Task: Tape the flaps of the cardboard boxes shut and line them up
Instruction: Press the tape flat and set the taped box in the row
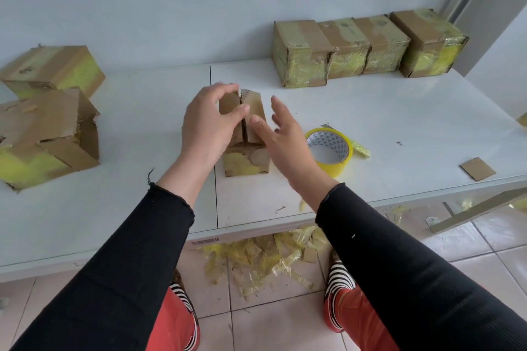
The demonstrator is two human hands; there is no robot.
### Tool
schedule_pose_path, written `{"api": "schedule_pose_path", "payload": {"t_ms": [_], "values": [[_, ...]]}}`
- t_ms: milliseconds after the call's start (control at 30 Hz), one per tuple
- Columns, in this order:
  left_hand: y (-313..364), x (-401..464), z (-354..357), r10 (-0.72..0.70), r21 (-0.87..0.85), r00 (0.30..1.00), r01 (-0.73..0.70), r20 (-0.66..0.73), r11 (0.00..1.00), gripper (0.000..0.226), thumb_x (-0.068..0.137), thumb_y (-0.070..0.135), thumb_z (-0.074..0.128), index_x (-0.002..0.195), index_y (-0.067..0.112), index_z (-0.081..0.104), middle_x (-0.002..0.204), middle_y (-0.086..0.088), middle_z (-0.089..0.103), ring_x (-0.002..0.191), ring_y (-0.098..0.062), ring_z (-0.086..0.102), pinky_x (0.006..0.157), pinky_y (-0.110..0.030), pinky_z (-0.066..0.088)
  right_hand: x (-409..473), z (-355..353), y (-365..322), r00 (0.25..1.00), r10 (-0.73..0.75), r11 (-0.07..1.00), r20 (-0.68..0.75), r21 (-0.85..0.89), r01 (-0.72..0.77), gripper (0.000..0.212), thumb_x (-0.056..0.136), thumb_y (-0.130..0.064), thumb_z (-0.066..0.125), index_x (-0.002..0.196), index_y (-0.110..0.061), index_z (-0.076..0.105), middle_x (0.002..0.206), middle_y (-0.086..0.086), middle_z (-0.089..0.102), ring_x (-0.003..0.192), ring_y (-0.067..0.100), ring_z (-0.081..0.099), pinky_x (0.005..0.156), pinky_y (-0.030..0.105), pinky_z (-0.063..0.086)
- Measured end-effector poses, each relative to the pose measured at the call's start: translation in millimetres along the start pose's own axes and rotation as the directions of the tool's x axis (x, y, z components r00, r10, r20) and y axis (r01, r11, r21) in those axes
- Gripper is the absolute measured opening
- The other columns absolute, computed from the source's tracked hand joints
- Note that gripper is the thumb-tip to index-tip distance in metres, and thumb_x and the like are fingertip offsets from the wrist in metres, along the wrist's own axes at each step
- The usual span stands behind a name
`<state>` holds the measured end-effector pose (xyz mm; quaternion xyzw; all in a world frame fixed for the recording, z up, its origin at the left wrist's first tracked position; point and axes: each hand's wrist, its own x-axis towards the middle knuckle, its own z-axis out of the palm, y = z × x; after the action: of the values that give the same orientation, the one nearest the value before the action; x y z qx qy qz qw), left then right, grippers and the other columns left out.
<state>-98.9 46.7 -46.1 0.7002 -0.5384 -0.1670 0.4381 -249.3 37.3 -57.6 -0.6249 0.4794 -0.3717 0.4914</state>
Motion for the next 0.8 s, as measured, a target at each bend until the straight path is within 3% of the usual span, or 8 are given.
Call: {"api": "schedule_pose_path", "payload": {"t_ms": [67, 133, 200, 267, 400, 533, 667, 800], "values": [[17, -10, 3, 0.187, 0.091, 0.981, -0.181, -0.059, 0.979, 0.031, 0.095, 0.025, 0.070, 0.126, 0.028, 0.070, 0.145, 0.006, 0.056, 0.135, -0.014, 0.050, 0.111, -0.032, 0.039, 9, -27, 0, 0.984, -0.143, 0.981, -0.105, -0.150, 0.126, 0.052, 0.104, -0.033, 0.058, 0.152, -0.021, 0.045, 0.154, -0.004, 0.049, 0.142, 0.014, 0.043, 0.111, 0.027, 0.035], [37, -24, 14, 0.417, 0.190, 0.907, -0.400, -0.058, 0.896, 0.026, 0.095, 0.012, 0.066, 0.119, 0.018, 0.074, 0.135, -0.002, 0.063, 0.128, -0.024, 0.054, 0.108, -0.029, 0.038, 21, -66, 8, 0.963, -0.134, 0.947, -0.234, -0.318, 0.055, 0.035, 0.104, -0.027, 0.052, 0.138, -0.023, 0.060, 0.139, -0.003, 0.061, 0.134, 0.020, 0.049, 0.102, 0.029, 0.040], [52, -39, 33, 0.570, 0.181, 0.821, -0.566, 0.033, 0.804, 0.027, 0.094, 0.003, 0.063, 0.118, 0.010, 0.074, 0.127, -0.009, 0.066, 0.120, -0.030, 0.059, 0.108, -0.025, 0.036, 29, -106, 23, 0.959, 0.052, 0.852, -0.279, -0.488, -0.188, 0.036, 0.104, -0.020, 0.046, 0.136, -0.017, 0.061, 0.135, 0.007, 0.063, 0.131, 0.030, 0.051, 0.105, 0.037, 0.042], [63, -56, 56, 0.582, 0.085, 0.777, -0.615, 0.241, 0.784, 0.035, 0.098, 0.003, 0.059, 0.132, 0.007, 0.064, 0.134, -0.010, 0.061, 0.123, -0.027, 0.058, 0.108, -0.031, 0.042, 31, -130, 38, 0.931, 0.281, 0.730, -0.231, -0.579, -0.364, 0.034, 0.105, -0.017, 0.044, 0.133, -0.009, 0.061, 0.128, 0.016, 0.063, 0.122, 0.035, 0.056, 0.104, 0.039, 0.045], [57, -74, 87, 0.365, 0.054, 0.762, -0.462, 0.535, 0.885, 0.055, 0.105, 0.021, 0.053, 0.154, 0.019, 0.030, 0.142, -0.007, 0.052, 0.107, -0.029, 0.065, 0.087, -0.049, 0.055, 26, -138, 42, 0.895, 0.433, 0.806, -0.107, -0.399, -0.437, 0.013, 0.099, -0.022, 0.058, 0.093, -0.014, 0.066, 0.081, 0.004, 0.057, 0.078, 0.024, 0.051, 0.063, 0.029, 0.041], [49, -66, 93, 0.251, 0.180, 0.888, -0.339, 0.385, 0.923, 0.072, 0.099, 0.050, 0.060, 0.150, 0.018, 0.022, 0.112, -0.003, 0.065, 0.082, -0.022, 0.065, 0.071, -0.042, 0.056, 18, -128, 31, 0.958, 0.285, 0.942, -0.022, -0.179, -0.284, 0.022, 0.100, -0.026, 0.061, 0.082, -0.015, 0.055, 0.076, 0.004, 0.051, 0.072, 0.020, 0.047, 0.069, 0.033, 0.040], [48, -58, 89, 0.071, 0.077, 0.935, -0.103, 0.347, 0.992, 0.092, 0.089, 0.067, 0.064, 0.155, 0.018, 0.022, 0.093, 0.015, 0.061, 0.078, 0.003, 0.055, 0.063, -0.019, 0.040, 10, -107, 14, 0.986, -0.160, 0.852, -0.053, -0.512, 0.110, 0.025, 0.102, -0.029, 0.049, 0.083, -0.012, 0.046, 0.072, -0.005, 0.048, 0.061, 0.016, 0.042, 0.055, 0.030, 0.034], [54, -51, 83, 0.020, -0.116, 0.924, 0.027, 0.381, 0.993, 0.056, 0.087, 0.062, 0.059, 0.133, 0.031, 0.050, 0.082, 0.015, 0.058, 0.074, 0.000, 0.055, 0.065, -0.027, 0.037, 2, -108, 2, 0.911, -0.403, 0.642, 0.087, -0.682, 0.349, 0.021, 0.106, -0.030, 0.042, 0.087, -0.022, 0.045, 0.082, -0.006, 0.052, 0.069, 0.018, 0.048, 0.059, 0.037, 0.040]]}}
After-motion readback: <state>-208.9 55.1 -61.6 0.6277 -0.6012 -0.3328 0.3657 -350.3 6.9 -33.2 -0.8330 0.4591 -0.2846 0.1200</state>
